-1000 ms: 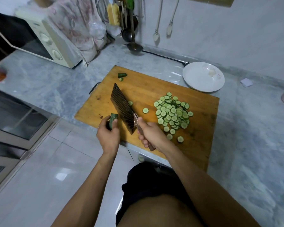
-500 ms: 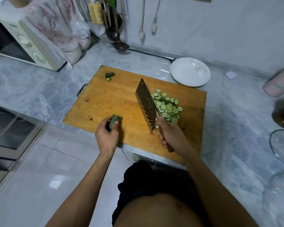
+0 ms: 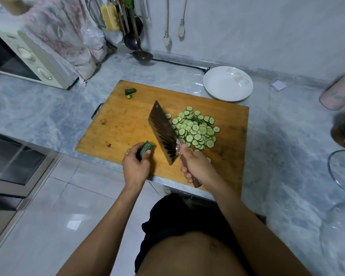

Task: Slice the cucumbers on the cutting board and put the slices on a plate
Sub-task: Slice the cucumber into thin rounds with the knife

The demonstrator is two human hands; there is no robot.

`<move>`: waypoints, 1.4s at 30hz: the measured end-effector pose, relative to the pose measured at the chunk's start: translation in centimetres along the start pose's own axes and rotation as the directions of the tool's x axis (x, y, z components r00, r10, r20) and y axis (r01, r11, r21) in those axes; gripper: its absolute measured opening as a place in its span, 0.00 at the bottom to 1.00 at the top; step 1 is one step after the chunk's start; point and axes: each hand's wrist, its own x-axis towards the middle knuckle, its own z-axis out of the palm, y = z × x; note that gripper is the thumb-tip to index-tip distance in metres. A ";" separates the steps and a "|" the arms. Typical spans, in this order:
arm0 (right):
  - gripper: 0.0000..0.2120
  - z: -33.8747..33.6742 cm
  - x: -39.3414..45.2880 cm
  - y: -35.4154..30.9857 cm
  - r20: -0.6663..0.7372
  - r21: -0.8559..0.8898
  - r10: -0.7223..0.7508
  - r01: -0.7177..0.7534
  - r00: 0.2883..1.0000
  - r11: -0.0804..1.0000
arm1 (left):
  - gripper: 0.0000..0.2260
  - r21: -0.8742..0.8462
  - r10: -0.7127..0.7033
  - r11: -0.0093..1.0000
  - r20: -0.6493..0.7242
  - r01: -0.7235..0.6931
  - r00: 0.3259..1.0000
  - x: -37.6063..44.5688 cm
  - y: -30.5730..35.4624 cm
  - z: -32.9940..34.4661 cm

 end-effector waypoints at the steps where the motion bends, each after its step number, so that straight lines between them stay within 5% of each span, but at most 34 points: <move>1: 0.28 -0.6 0.1 0.1 -0.019 0.016 0.008 -0.008 1.000 1.000 | 0.15 0.030 0.023 0.999 0.023 -0.024 0.999 0.0 0.1 -0.1; 7: 0.27 -3.2 0.1 0.2 -0.124 0.065 -0.018 0.026 0.992 0.998 | 0.14 0.138 0.220 0.961 0.155 -0.241 0.963 0.3 0.3 0.2; 19: 0.30 -2.5 -4.1 1.2 -0.036 -0.372 -0.253 0.222 0.967 0.901 | 0.12 0.187 0.464 0.854 0.148 -0.485 0.874 0.6 -0.7 2.7; 42: 0.24 -0.1 -6.0 0.2 -0.057 -0.545 -0.320 0.240 0.946 0.804 | 0.10 0.266 0.407 0.876 0.043 -0.403 0.912 0.4 0.3 3.9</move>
